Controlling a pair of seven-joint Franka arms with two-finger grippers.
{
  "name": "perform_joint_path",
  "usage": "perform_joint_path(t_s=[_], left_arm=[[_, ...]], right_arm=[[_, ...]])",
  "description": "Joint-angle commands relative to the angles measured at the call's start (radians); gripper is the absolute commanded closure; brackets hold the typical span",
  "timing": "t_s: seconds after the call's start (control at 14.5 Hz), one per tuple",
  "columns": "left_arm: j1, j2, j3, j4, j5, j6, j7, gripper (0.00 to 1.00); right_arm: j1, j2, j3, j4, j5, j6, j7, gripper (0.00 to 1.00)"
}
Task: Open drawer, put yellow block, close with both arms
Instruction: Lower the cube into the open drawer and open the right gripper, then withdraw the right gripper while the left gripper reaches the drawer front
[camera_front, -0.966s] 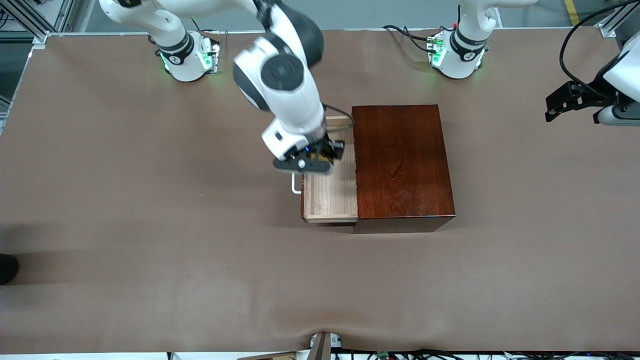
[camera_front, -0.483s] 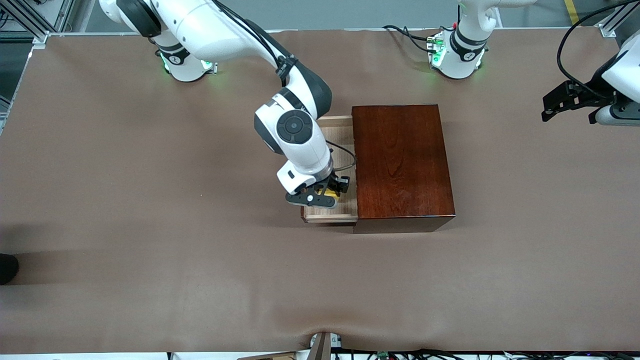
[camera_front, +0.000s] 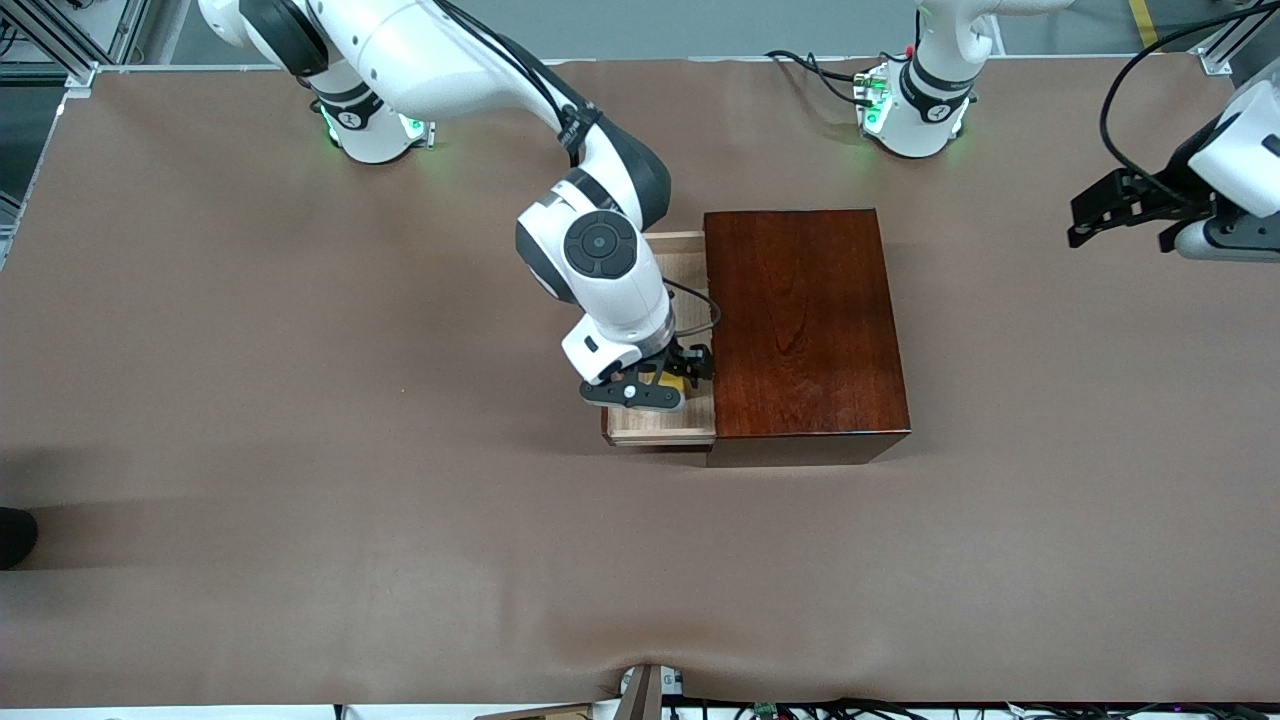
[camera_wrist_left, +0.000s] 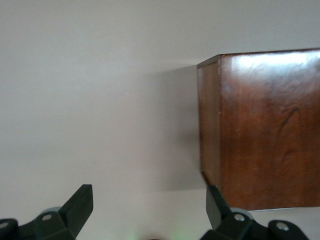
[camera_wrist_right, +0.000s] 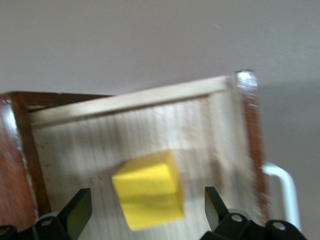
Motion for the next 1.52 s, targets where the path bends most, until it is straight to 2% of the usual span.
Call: perform_joint_path(t_s=[0.0,0.21,0.34,0.41,0.62,0.83,0.97,1.24,1.31,1.45], left_arm=[[-0.027,0.089,-0.062,0.065,-0.041,-0.008,-0.179,0.00],[-0.110,0.251,-0.168,0.158,-0.033,0.009,-0.442,0.00],[-0.216,0.363,-0.184,0.235,-0.032,0.034,-0.568,0.00],[-0.279,0.410,-0.176,0.261,-0.030,0.066,-0.637,0.00],[-0.415,0.496,-0.175,0.275,-0.032,0.199,-0.861,0.00],[-0.520,0.565,-0.173,0.285,-0.032,0.337,-1.101,0.00],[-0.580,0.608,-0.172,0.291,-0.032,0.438,-1.284,0.00],[-0.664,0.684,-0.161,0.323,-0.030,0.605,-1.702,0.00],[-0.687,0.701,-0.146,0.324,-0.030,0.647,-1.816,0.00],[-0.774,0.727,-0.057,0.326,-0.024,0.721,-2.047,0.00]], right_arm=[[-0.060,-0.134,0.013,0.017,0.006,-0.174,-0.001,0.00],[-0.172,-0.282,0.007,0.010,0.006,-0.376,-0.173,0.00],[-0.305,-0.352,0.002,0.000,0.004,-0.537,-0.400,0.00],[-0.379,-0.401,0.002,-0.048,0.000,-0.561,-0.515,0.00],[-0.592,-0.570,-0.001,-0.257,-0.009,-0.514,-0.853,0.00],[-0.741,-0.661,-0.001,-0.400,-0.011,-0.440,-1.033,0.00],[-0.783,-0.669,-0.001,-0.415,-0.035,-0.435,-1.039,0.00],[-0.788,-0.708,-0.003,-0.438,-0.062,-0.448,-1.021,0.00],[-0.791,-0.727,-0.003,-0.447,-0.063,-0.449,-1.019,0.00],[-0.805,-0.744,-0.001,-0.454,-0.062,-0.472,-1.016,0.00]])
